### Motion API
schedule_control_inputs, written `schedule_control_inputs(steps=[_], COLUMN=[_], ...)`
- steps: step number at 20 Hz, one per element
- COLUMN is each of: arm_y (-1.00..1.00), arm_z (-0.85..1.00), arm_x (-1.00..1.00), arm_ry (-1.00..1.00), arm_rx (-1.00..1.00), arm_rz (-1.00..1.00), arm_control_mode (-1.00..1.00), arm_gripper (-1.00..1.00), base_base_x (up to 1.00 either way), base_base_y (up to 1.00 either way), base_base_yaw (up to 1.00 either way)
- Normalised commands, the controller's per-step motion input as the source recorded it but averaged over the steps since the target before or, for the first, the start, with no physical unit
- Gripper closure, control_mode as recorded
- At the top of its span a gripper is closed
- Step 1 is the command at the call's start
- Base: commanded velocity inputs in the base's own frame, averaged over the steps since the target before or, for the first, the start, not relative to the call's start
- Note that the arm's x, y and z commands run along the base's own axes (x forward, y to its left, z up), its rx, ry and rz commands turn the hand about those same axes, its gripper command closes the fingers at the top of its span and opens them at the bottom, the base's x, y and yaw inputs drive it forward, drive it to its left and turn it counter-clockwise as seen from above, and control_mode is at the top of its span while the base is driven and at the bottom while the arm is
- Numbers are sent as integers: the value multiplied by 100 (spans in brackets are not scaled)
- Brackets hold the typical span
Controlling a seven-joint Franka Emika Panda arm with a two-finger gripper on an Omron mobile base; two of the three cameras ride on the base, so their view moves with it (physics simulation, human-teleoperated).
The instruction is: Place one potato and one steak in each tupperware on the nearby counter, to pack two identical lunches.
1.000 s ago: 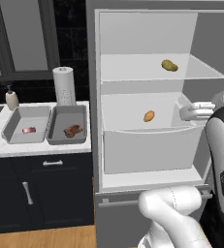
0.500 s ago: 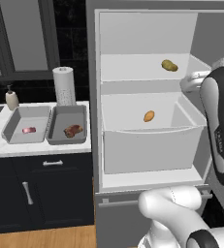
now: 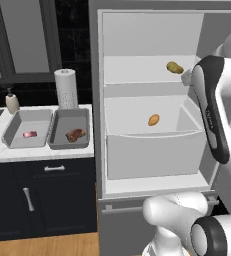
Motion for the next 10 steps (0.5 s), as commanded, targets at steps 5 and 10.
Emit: schedule_control_inputs(steps=[5, 10], arm_y=[-32, -11], arm_z=[0, 0], arm_x=[62, 57], arm_ry=[-3, 0], arm_rx=[-7, -3], arm_rz=[7, 7], arm_control_mode=[-100, -100], arm_gripper=[-100, -100], base_base_x=[0, 0], base_base_y=[0, 0], base_base_yaw=[0, 0])
